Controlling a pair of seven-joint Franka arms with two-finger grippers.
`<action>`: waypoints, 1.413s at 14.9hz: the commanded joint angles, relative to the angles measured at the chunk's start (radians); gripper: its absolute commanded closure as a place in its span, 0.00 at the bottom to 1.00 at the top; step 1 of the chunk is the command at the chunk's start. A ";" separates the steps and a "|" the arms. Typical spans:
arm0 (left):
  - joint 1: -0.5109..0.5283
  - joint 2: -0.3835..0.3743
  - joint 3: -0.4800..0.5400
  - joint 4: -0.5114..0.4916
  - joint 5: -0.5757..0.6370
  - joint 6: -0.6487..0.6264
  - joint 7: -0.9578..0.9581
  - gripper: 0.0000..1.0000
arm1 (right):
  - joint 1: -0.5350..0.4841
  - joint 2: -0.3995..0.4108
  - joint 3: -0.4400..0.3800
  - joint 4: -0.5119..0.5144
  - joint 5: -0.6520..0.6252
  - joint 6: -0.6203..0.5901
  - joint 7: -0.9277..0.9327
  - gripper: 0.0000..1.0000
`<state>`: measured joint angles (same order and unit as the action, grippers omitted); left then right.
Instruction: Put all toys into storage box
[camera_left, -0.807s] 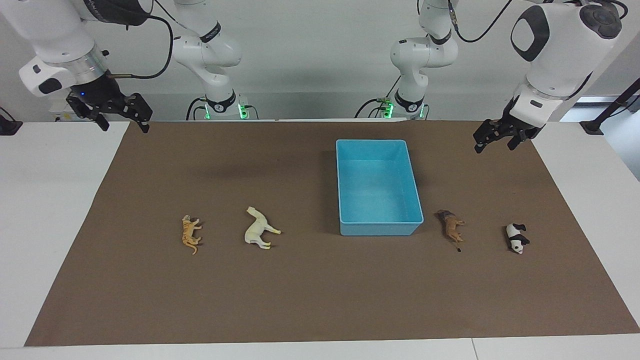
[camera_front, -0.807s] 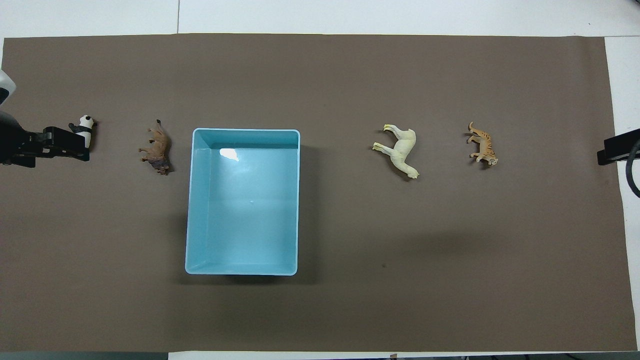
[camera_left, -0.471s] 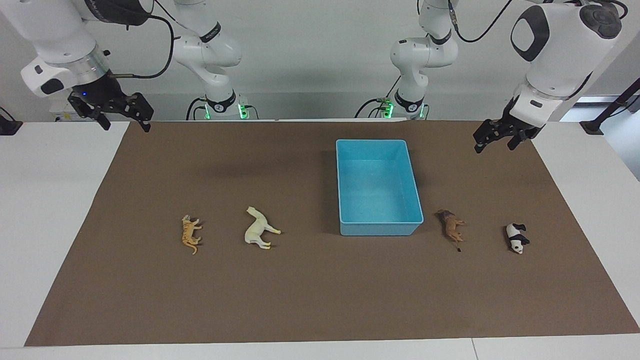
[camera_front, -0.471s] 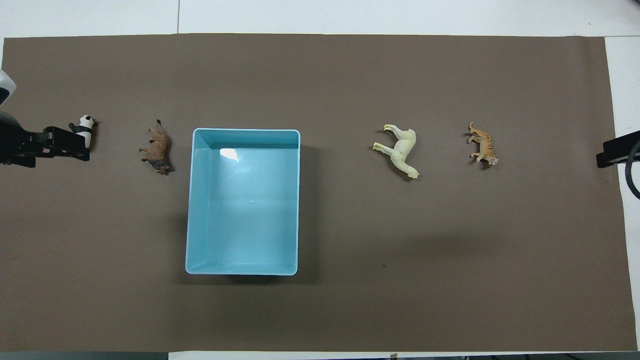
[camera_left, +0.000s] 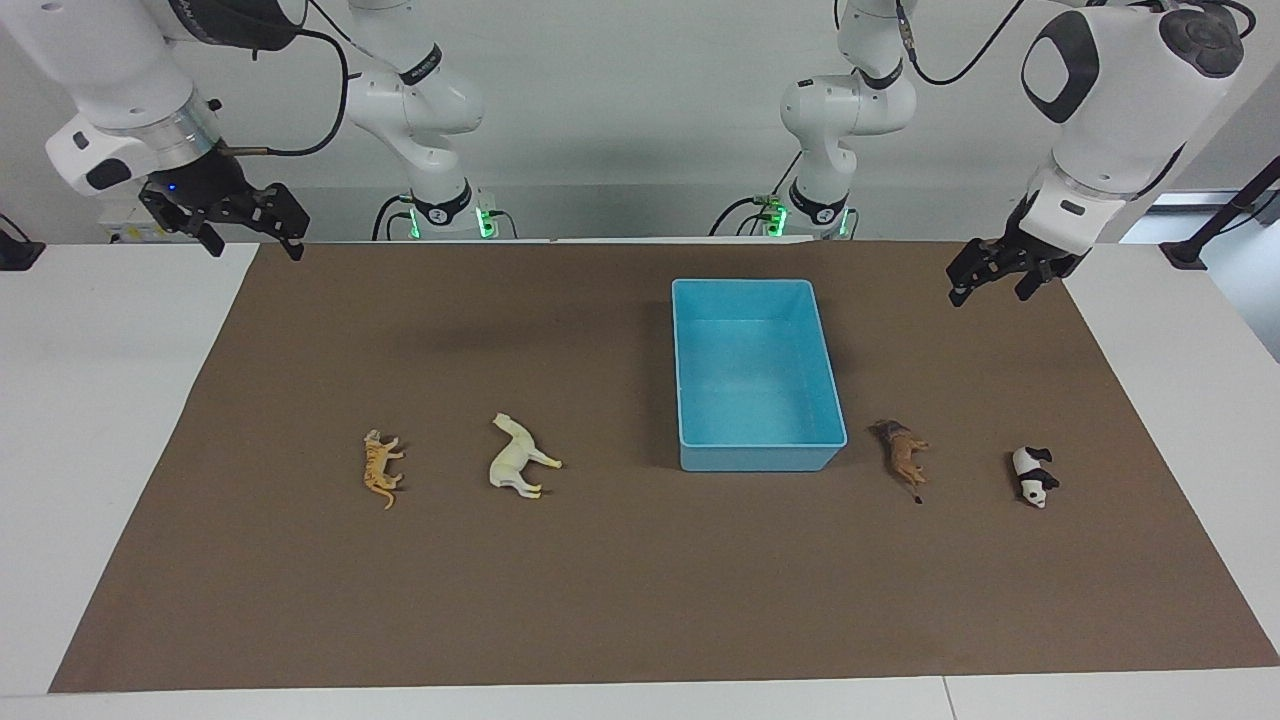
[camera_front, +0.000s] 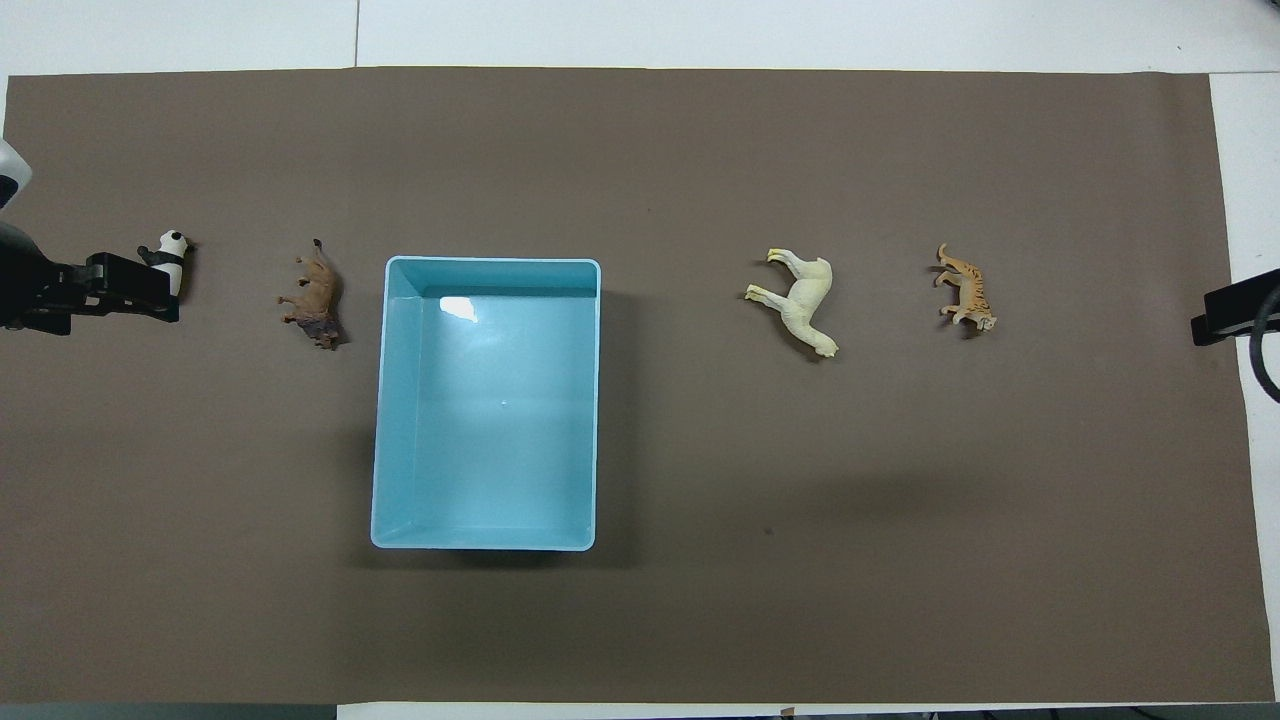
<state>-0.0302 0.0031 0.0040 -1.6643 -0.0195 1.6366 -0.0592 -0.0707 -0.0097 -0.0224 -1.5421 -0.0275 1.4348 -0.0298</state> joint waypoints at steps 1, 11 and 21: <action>0.019 -0.028 -0.009 -0.031 0.006 0.009 0.015 0.00 | 0.032 -0.036 0.013 -0.068 0.000 0.076 0.008 0.00; 0.010 -0.041 -0.010 -0.066 0.007 0.022 0.012 0.00 | 0.046 0.172 0.013 -0.255 0.009 0.539 -0.047 0.00; 0.024 0.026 -0.012 -0.100 0.004 0.184 -0.021 0.00 | 0.063 0.284 0.013 -0.424 0.009 0.897 -0.081 0.00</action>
<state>-0.0175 0.0062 0.0013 -1.7542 -0.0195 1.7797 -0.0720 0.0016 0.2367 -0.0111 -1.9579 -0.0262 2.2764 -0.0718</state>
